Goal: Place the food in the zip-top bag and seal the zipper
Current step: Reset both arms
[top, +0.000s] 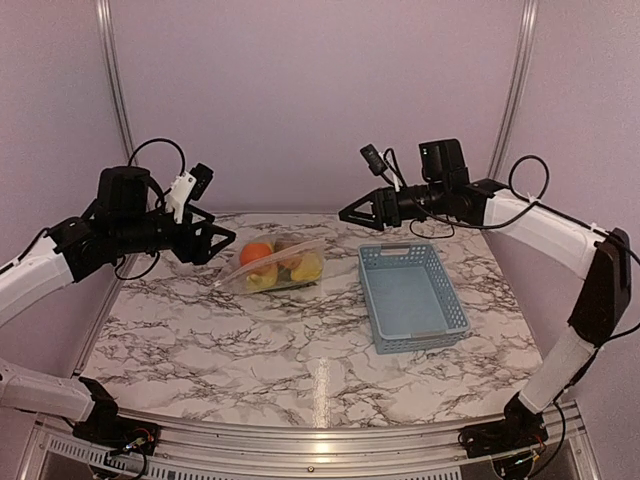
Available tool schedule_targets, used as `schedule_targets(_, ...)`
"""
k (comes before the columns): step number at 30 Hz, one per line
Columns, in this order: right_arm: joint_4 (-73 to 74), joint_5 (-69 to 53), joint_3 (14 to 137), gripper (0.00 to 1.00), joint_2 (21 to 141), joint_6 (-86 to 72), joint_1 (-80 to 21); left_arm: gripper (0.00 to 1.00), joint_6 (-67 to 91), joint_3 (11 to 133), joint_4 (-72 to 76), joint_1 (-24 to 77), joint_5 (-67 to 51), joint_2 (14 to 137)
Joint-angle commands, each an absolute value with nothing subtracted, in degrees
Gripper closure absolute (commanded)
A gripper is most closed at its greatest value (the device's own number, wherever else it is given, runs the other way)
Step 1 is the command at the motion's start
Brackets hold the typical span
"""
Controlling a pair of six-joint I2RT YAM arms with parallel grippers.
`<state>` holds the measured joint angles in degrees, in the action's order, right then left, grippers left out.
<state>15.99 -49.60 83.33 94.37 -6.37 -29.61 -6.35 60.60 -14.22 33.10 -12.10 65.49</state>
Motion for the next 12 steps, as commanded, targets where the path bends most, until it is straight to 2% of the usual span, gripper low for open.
schedule_targets(1,20.4,-41.5,85.1,0.04,85.7,-4.6,-29.2,0.02,-0.5,59.2,-11.8,33.0,-3.0,57.0)
schedule_targets(7,26.9,-7.5,87.3,0.02,84.3,-12.4,-27.8,0.01,6.6,65.3,-17.2,33.0,11.9,58.3)
schedule_targets(12,28.6,2.7,89.5,0.01,82.9,-11.8,-27.8,0.01,13.5,70.6,-21.4,33.0,16.1,62.2)
